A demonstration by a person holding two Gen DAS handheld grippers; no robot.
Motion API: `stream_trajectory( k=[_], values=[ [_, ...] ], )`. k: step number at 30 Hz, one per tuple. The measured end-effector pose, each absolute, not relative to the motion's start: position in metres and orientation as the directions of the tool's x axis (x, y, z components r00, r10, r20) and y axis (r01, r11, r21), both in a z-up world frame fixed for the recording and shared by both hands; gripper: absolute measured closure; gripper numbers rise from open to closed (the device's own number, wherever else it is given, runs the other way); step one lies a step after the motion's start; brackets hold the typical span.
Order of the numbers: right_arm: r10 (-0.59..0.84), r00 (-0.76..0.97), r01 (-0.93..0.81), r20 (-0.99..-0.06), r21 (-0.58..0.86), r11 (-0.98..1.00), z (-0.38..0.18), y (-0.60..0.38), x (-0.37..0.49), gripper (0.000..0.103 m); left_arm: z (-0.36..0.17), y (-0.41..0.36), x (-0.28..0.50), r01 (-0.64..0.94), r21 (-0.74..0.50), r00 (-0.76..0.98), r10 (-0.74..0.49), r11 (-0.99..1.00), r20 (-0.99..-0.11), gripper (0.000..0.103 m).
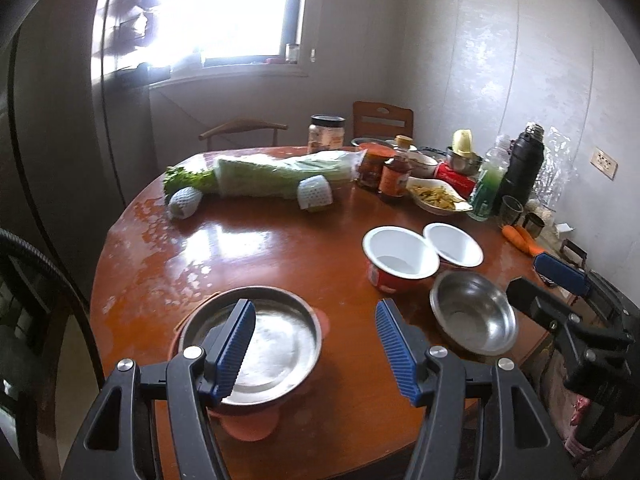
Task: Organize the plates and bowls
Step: 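Move the left tool to the large steel bowl and grasp its rim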
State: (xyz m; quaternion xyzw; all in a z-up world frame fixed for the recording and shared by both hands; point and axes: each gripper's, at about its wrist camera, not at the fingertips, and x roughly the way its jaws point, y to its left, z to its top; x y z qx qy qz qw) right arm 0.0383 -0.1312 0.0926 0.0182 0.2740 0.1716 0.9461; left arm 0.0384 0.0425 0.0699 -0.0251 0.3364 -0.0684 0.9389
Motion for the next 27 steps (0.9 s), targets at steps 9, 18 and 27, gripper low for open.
stream_trajectory(
  k=[9, 18, 27],
  values=[
    [0.296, 0.806, -0.245, -0.513, 0.166, 0.955, 0.087, -0.175, 0.039, 0.025, 0.063, 0.002, 0.048, 0.167, -0.086, 0.736, -0.182, 0.982, -0.652, 0.04],
    [0.227, 0.812, -0.173, -0.537, 0.15, 0.973, 0.071, -0.206, 0.044, 0.025, 0.048, -0.025, 0.066, 0.185, -0.096, 0.706, -0.2, 0.978, -0.679, 0.04],
    [0.18, 0.774, -0.115, -0.607, 0.145, 0.983, 0.037, -0.234, 0.065, 0.025, 0.018, -0.058, 0.092, 0.206, -0.122, 0.649, -0.229, 0.971, -0.725, 0.04]
  ],
)
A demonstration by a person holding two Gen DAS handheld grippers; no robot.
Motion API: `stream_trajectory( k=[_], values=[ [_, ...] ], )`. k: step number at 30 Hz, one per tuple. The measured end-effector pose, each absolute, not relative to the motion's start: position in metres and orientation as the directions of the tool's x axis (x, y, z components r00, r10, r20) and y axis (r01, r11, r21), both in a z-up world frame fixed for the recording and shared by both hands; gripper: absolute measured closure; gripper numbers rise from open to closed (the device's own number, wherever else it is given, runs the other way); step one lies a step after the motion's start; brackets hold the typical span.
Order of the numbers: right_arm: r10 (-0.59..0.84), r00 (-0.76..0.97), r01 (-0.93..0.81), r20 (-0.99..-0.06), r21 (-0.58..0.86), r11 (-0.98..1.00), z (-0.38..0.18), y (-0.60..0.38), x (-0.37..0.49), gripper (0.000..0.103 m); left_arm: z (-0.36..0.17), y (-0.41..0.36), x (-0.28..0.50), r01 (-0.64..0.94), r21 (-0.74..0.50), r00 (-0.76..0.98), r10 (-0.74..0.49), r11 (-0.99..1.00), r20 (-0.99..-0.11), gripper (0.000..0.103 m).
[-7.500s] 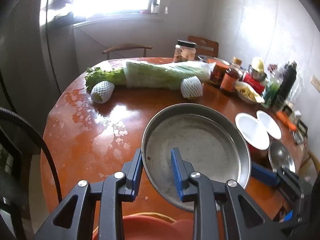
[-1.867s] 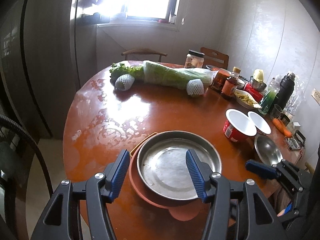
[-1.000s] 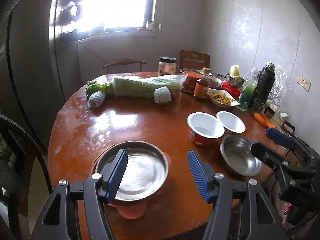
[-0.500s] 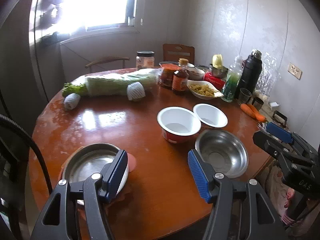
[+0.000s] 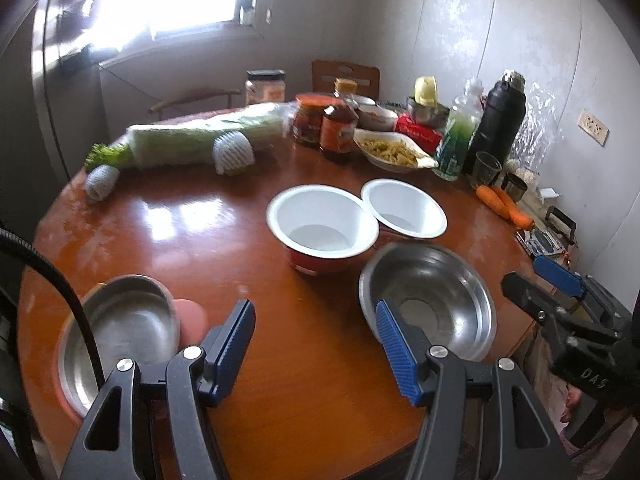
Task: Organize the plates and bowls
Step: 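Move the left tool to the large steel bowl and grasp its rim, then carry the steel bowl with the left tool toward the table edge and release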
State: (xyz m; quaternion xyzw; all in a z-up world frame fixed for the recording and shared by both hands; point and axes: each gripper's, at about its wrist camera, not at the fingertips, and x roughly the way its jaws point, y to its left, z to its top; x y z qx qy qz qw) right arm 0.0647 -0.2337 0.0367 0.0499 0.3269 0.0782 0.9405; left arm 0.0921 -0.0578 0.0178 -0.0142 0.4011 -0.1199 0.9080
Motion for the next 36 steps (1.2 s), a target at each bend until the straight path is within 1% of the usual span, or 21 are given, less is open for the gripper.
stream_trajectory(
  k=[7, 12, 16, 19, 21, 22, 23, 24, 26, 27, 29, 33, 36],
  values=[
    [0.171, 0.734, -0.087, -0.658, 0.158, 0.984, 0.007, -0.249, 0.083, 0.025, -0.014, -0.088, 0.115, 0.23, -0.141, 0.593, -0.253, 0.963, -0.764, 0.04],
    [0.165, 0.72, -0.091, -0.674, 0.144, 0.985, -0.008, -0.254, 0.096, 0.025, -0.027, -0.095, 0.126, 0.213, -0.146, 0.582, -0.246, 0.966, -0.775, 0.04],
    [0.181, 0.711, -0.115, -0.679, 0.141, 0.983, -0.017, -0.255, 0.105, 0.024, -0.034, -0.103, 0.134, 0.217, -0.174, 0.568, -0.27, 0.96, -0.777, 0.04],
    [0.196, 0.704, -0.129, -0.682, 0.148, 0.981, -0.024, -0.256, 0.112, 0.031, -0.039, -0.109, 0.138, 0.218, -0.167, 0.565, -0.264, 0.962, -0.781, 0.04],
    [0.225, 0.693, -0.153, -0.685, 0.166, 0.974, -0.028, -0.256, 0.115, 0.04, -0.042, -0.113, 0.14, 0.219, -0.157, 0.566, -0.257, 0.963, -0.783, 0.041],
    [0.239, 0.689, -0.165, -0.684, 0.173, 0.971, -0.03, -0.255, 0.116, 0.043, -0.043, -0.114, 0.141, 0.222, -0.156, 0.566, -0.257, 0.963, -0.784, 0.041],
    [0.248, 0.685, -0.173, -0.685, 0.178, 0.969, -0.031, -0.255, 0.118, 0.048, -0.045, -0.116, 0.142, 0.225, -0.158, 0.562, -0.261, 0.961, -0.785, 0.044],
    [0.252, 0.68, -0.178, -0.689, 0.178, 0.968, -0.032, -0.253, 0.118, 0.053, -0.046, -0.117, 0.143, 0.23, -0.161, 0.557, -0.265, 0.96, -0.787, 0.049],
    [0.262, 0.672, -0.195, -0.693, 0.176, 0.965, -0.035, -0.25, 0.119, 0.057, -0.048, -0.119, 0.143, 0.245, -0.175, 0.543, -0.284, 0.954, -0.79, 0.057],
    [0.26, 0.67, -0.201, -0.695, 0.168, 0.965, -0.035, -0.247, 0.118, 0.057, -0.049, -0.12, 0.142, 0.253, -0.181, 0.536, -0.294, 0.95, -0.791, 0.06],
    [0.261, 0.669, -0.21, -0.696, 0.16, 0.965, -0.035, -0.244, 0.116, 0.057, -0.049, -0.121, 0.14, 0.256, -0.165, 0.541, -0.283, 0.952, -0.792, 0.06],
    [0.251, 0.664, -0.22, -0.705, 0.136, 0.966, -0.034, -0.239, 0.108, 0.057, -0.048, -0.115, 0.132, 0.256, -0.179, 0.536, -0.294, 0.95, -0.791, 0.06],
    [0.262, 0.655, -0.236, -0.709, 0.137, 0.962, -0.034, -0.234, 0.102, 0.057, -0.048, -0.11, 0.125, 0.251, -0.165, 0.541, -0.28, 0.954, -0.793, 0.06]
  ],
)
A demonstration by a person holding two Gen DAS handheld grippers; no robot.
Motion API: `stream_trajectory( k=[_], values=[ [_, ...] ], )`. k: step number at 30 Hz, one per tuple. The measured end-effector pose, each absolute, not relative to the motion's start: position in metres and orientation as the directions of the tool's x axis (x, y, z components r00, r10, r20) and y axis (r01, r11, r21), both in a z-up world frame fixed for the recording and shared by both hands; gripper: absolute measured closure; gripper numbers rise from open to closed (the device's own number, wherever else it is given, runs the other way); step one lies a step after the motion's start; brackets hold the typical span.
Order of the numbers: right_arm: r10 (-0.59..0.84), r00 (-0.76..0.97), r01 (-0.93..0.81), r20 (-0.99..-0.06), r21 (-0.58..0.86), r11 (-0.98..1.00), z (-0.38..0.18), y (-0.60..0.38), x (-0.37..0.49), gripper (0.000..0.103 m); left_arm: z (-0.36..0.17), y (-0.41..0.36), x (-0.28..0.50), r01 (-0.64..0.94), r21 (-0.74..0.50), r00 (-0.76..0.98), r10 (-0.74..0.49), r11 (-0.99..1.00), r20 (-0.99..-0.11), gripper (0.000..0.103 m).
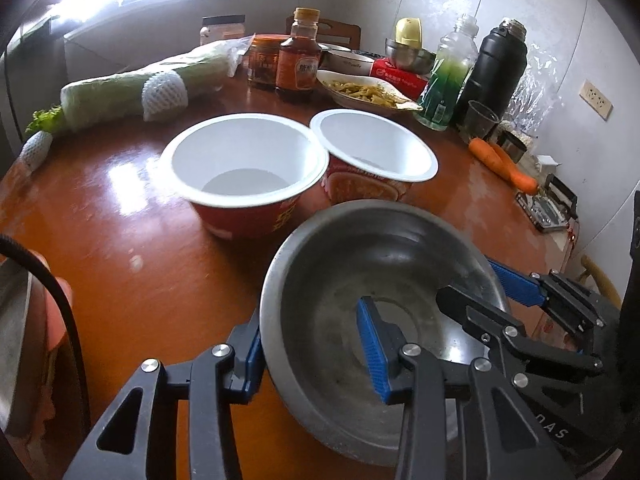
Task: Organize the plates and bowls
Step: 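Carry the steel bowl with the left tool toward the table edge and release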
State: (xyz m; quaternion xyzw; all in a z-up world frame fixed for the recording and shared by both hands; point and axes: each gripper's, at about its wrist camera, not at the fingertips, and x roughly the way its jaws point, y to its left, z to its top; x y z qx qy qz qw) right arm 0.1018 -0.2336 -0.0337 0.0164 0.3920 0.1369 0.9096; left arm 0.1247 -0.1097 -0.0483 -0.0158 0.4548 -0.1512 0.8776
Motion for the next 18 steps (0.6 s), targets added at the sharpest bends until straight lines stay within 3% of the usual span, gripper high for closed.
stream_trajectory(
  k=[18],
  values=[
    [0.299, 0.612, -0.313, -0.732, 0.123, 0.942, -0.031, -0.197, 0.084, 0.055, -0.049, -0.076, 0.1, 0.218, -0.171, 0.554, -0.266, 0.961, -0.789, 0.06]
  ],
)
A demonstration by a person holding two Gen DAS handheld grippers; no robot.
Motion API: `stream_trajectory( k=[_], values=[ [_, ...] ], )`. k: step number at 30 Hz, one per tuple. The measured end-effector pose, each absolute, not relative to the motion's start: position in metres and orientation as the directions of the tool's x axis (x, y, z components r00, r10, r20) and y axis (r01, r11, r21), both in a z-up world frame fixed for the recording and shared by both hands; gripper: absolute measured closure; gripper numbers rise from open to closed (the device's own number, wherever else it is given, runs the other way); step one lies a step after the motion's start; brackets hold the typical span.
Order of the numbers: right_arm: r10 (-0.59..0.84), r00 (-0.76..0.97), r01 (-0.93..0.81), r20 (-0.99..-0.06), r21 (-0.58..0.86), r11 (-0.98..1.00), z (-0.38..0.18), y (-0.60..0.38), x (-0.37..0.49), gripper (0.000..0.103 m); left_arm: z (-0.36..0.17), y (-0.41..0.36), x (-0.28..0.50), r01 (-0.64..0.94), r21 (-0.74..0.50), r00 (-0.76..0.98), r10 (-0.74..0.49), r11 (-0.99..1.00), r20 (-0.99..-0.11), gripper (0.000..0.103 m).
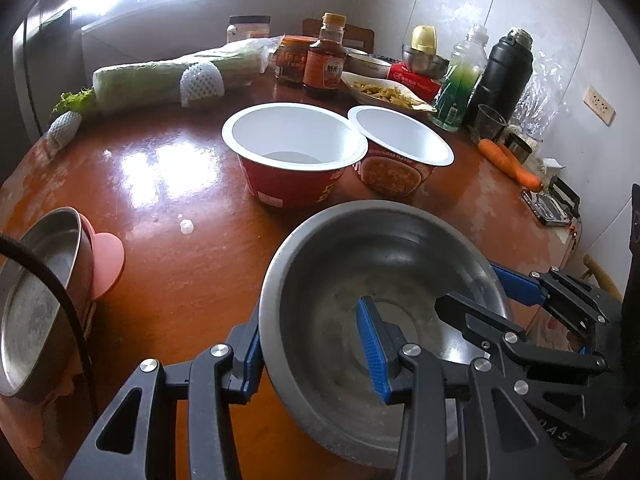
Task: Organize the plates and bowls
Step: 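Carry the steel bowl with the left tool toward the table edge and release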
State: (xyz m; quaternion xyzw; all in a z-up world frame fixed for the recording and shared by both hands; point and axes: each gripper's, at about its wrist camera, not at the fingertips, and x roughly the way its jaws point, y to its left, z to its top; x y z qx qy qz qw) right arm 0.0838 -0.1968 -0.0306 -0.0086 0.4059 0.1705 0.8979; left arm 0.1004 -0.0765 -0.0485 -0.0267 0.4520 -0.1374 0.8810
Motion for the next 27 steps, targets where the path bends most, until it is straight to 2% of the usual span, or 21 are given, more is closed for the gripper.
stream_trajectory(
  k=[10, 15, 27],
  values=[
    [0.322, 0.599, -0.31, -0.733, 0.158, 0.937, -0.033, -0.197, 0.086, 0.052, -0.04, -0.072, 0.097, 0.214, -0.171, 0.585, -0.266, 0.962, -0.766, 0.057],
    [0.324, 0.612, -0.293, -0.721, 0.174, 0.94, -0.026, -0.206, 0.084, 0.046, -0.032, -0.067, 0.095, 0.196, -0.165, 0.606, -0.252, 0.967, -0.754, 0.049],
    [0.371, 0.634, -0.28, -0.679, 0.245, 0.928, 0.001, -0.211, 0.097, 0.044, 0.001, -0.044, 0.122, 0.089, -0.206, 0.661, -0.213, 0.974, -0.72, 0.047]
  ],
)
